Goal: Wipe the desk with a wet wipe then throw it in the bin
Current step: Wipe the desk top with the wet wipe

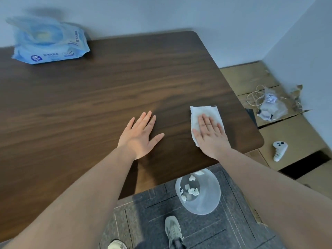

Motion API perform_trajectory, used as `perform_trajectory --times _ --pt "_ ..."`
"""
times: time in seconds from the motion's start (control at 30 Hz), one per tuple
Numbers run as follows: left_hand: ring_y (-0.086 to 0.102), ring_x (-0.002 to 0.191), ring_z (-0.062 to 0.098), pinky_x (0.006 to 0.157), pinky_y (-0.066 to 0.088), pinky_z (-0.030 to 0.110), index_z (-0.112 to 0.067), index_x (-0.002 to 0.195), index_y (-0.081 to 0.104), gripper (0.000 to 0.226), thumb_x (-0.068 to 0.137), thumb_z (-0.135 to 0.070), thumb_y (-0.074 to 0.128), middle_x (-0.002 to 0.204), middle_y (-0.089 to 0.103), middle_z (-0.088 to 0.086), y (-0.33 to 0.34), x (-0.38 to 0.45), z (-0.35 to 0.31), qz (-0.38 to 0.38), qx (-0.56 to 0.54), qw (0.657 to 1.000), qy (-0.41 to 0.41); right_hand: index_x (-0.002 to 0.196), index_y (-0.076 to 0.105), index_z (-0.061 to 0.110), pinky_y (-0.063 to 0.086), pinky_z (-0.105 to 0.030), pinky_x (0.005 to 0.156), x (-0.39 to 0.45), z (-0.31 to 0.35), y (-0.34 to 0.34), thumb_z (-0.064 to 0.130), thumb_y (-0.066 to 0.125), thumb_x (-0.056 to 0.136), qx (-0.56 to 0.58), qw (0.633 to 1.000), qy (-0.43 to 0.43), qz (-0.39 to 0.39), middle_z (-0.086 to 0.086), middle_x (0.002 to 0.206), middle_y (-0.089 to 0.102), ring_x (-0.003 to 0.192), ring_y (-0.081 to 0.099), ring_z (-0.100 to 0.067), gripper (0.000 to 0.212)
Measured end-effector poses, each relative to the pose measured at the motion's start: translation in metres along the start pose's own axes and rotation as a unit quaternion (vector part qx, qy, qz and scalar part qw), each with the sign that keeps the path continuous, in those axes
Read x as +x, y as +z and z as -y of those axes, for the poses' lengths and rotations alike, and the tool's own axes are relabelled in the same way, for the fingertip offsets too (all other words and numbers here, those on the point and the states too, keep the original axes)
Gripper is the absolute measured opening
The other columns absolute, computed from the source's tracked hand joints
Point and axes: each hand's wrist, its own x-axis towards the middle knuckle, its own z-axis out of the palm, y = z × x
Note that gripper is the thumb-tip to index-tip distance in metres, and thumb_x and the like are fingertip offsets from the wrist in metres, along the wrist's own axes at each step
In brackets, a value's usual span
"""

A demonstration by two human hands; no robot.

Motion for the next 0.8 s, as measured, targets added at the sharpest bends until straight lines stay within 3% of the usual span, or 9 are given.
perform_trajectory --times 0.17,0.37,0.6,0.8 --pt "-0.009 0.144 0.01 0.118 -0.002 0.038 -0.026 0.15 0.004 0.071 0.091 -0.063 0.015 0.159 -0.004 -0.007 -0.008 -0.067 0.07 -0.037 -0.027 0.997 -0.067 0.147 -0.017 0.024 -0.019 -0.032 0.11 -0.015 0.101 0.015 0.049 0.004 0.098 -0.018 0.995 -0.097 0.014 0.006 0.157 -0.02 0.143 -0.021 -0.013 0.058" --pt "-0.005 0.145 0.011 0.118 0.003 0.038 -0.023 0.15 0.007 0.067 0.094 -0.057 0.018 0.159 -0.001 -0.004 -0.013 -0.19 0.199 -0.057 -0.026 0.972 -0.227 0.146 -0.019 0.024 -0.02 -0.035 0.113 -0.044 0.272 0.045 0.049 0.004 0.098 -0.058 0.961 -0.268 0.04 0.006 0.157 -0.021 0.143 -0.024 -0.015 0.059" --pt "-0.003 0.145 0.013 0.117 0.005 0.039 -0.021 0.15 0.006 0.068 0.093 -0.057 0.014 0.159 0.001 -0.004 -0.002 -0.349 0.33 -0.078 -0.015 0.909 -0.409 0.149 -0.012 0.022 -0.016 -0.038 0.115 -0.086 0.467 0.086 0.049 0.005 0.098 -0.107 0.904 -0.411 0.056 0.005 0.159 -0.014 0.144 -0.02 -0.016 0.06" --pt "-0.004 0.146 0.02 0.119 0.006 0.042 -0.011 0.15 0.002 0.076 0.092 -0.059 0.01 0.16 -0.001 0.005 0.016 -0.443 0.428 -0.097 -0.042 0.837 -0.537 0.149 -0.014 0.02 -0.015 -0.039 0.116 -0.122 0.608 0.12 0.047 0.005 0.099 -0.125 0.866 -0.48 0.058 0.003 0.159 -0.016 0.144 -0.022 -0.018 0.06"
